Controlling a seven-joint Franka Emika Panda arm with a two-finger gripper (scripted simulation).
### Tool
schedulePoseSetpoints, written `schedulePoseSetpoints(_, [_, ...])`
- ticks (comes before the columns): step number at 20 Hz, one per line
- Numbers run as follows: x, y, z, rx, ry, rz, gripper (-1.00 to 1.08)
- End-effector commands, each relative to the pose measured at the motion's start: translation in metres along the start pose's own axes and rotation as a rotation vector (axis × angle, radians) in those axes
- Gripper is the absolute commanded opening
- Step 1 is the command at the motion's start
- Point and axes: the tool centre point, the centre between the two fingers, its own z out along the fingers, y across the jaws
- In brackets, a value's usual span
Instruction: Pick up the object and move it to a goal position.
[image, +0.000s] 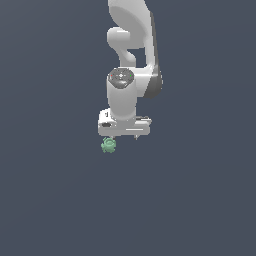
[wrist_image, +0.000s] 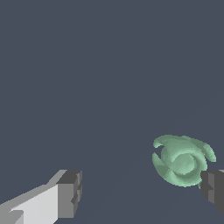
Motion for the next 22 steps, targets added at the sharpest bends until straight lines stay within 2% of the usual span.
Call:
schedulePoseSetpoints(1, [-0.005,0.021,0.012,-0.001,0.003,0.022,1.0])
schedulePoseSetpoints(6, [-0.017,0.06,0.035,-0.007,0.01,0.063,1.0])
schedulePoseSetpoints(10, [-0.023,0.078,0.046,-0.01,0.014,0.082,1.0])
schedulePoseSetpoints(22, [-0.026,0.083,0.065,-0.011,0.013,0.088,1.0])
